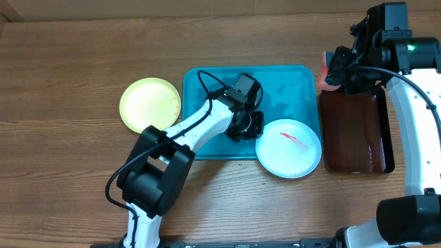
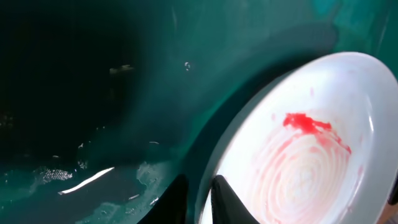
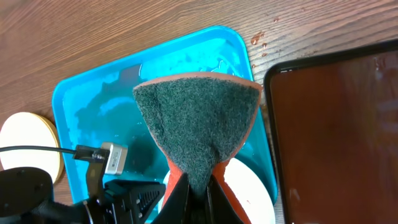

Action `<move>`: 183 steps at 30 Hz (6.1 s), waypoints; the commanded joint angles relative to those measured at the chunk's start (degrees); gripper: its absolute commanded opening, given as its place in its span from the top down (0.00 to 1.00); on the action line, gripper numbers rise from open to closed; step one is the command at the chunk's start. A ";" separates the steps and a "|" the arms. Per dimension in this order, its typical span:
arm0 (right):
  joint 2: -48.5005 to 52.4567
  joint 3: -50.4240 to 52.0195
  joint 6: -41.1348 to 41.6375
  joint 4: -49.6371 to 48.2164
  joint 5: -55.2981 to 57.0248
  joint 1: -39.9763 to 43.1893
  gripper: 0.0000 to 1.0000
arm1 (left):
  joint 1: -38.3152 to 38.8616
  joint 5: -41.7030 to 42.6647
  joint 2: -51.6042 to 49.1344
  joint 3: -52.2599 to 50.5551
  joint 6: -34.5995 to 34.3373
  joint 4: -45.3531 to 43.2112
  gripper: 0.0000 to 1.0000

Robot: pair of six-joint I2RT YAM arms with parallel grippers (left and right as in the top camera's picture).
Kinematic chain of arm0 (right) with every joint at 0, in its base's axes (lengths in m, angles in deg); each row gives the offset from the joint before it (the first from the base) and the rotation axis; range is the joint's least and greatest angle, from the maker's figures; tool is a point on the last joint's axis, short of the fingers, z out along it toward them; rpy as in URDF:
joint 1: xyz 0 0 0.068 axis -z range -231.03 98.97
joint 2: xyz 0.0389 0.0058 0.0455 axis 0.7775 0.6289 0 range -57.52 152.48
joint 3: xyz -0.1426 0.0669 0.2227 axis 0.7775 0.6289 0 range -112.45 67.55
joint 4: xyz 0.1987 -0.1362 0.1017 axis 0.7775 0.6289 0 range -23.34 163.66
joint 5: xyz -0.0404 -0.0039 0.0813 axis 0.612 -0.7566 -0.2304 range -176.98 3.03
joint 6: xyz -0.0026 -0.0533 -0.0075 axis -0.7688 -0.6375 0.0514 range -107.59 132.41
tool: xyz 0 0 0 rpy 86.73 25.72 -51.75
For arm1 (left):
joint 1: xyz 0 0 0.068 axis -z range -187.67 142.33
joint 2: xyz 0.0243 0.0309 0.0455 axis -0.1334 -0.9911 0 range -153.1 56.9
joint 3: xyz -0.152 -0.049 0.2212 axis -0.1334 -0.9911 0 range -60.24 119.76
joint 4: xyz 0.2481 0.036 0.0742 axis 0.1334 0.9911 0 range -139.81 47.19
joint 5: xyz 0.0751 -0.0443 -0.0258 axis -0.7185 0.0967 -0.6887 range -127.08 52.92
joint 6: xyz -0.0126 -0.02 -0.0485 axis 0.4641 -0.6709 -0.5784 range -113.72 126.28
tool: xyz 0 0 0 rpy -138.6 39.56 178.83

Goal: Clean dirty plates on tray and stack at the side
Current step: 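Move left gripper to the white plate's rim and grip it, then drag the white plate with the left gripper toward the tray center, then lower the sponge with the right gripper onto the white plate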

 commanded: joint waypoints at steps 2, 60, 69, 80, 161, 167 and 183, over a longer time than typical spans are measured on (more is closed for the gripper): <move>-1.97 -0.46 -1.05 -0.24 -0.11 0.20 0.96 | 0.31 0.39 -1.49 0.31 -1.20 -0.35 0.85; -1.97 -0.39 -1.07 1.86 -0.11 0.15 0.96 | -0.61 -14.32 -1.55 9.60 -16.83 18.14 0.63; -1.97 -0.39 -1.49 2.34 -0.11 0.15 0.96 | 0.04 -16.87 -1.55 8.76 -22.49 16.39 0.78; -1.97 -0.39 -1.51 2.29 -0.09 0.15 0.96 | -0.31 -16.79 -1.33 8.66 -23.26 18.97 0.81; 9.49 3.10 5.16 -7.30 -1.92 -13.29 0.96 | -10.99 -14.88 -4.50 12.13 18.71 14.97 0.96; 12.22 9.18 12.07 -14.08 3.04 -17.59 0.96 | -10.93 -14.62 -4.50 12.13 18.69 15.08 0.96; 19.17 20.22 17.29 -21.94 -0.20 -19.47 0.96 | -10.99 -14.62 -4.50 12.13 17.38 15.72 0.96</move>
